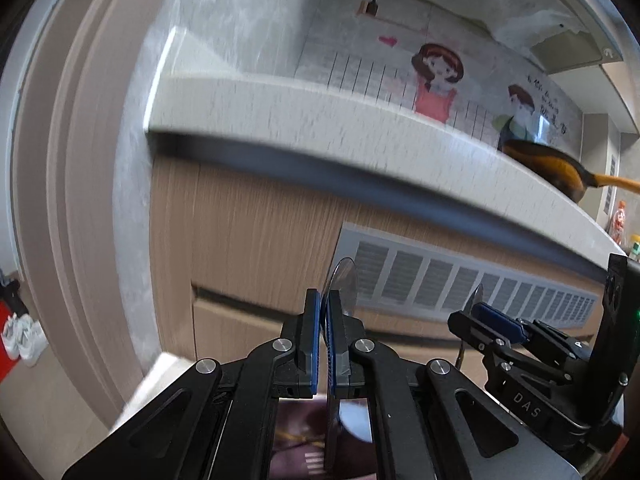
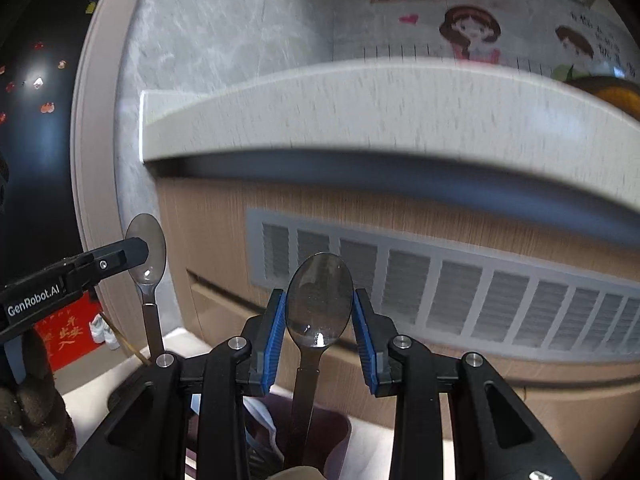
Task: Organize utensils
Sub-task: 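Lift both held spoons up over the purple caddy, then open both grippers to drop the spoons into the purple caddy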
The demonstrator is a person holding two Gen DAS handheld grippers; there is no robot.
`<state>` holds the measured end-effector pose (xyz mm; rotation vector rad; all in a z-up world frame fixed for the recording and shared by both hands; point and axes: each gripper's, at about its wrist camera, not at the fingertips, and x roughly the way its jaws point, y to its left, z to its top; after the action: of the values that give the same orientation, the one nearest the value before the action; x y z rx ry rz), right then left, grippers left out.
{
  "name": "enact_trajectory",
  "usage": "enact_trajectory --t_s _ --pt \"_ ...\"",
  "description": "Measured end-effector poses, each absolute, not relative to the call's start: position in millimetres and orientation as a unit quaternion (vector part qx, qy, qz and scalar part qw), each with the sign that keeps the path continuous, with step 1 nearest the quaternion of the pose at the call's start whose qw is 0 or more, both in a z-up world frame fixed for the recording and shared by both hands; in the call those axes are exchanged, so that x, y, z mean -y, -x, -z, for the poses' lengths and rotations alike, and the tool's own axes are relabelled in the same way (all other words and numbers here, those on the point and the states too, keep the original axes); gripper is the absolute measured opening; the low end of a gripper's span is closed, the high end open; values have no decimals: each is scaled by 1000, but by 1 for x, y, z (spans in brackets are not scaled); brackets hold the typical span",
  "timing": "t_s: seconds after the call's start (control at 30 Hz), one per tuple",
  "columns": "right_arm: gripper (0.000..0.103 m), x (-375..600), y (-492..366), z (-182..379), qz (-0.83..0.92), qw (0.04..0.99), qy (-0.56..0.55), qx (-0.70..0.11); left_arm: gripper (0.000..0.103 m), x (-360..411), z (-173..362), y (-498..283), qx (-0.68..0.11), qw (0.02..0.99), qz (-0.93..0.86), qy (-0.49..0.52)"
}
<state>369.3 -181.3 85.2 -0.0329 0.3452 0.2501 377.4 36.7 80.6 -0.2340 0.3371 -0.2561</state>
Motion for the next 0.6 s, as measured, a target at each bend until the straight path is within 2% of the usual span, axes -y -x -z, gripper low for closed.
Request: enact_trajectory --t_s 0.13,0.2,0.27,0.37,0.5,0.6 --pt "32 182 -377 -63 -159 954 19 -252 8 -34 -63 -380 -203 960 141 130" --pt "32 185 -375 -59 -158 951 18 -265 13 -33 -62 -377 -211 959 141 127" --pt "32 191 -366 -60 -161 951 14 -264 28 -35 -66 -368 -206 960 141 127" --pt "32 203 -347 -72 -168 954 3 -248 41 -39 -75 -353 -198 962 137 127" --pt "33 213 -315 -84 -170 956 12 -238 46 -44 -78 -325 -215 962 120 120" --pt "33 217 -293 -77 -193 945 11 -264 50 -49 -66 -299 -237 959 101 118"
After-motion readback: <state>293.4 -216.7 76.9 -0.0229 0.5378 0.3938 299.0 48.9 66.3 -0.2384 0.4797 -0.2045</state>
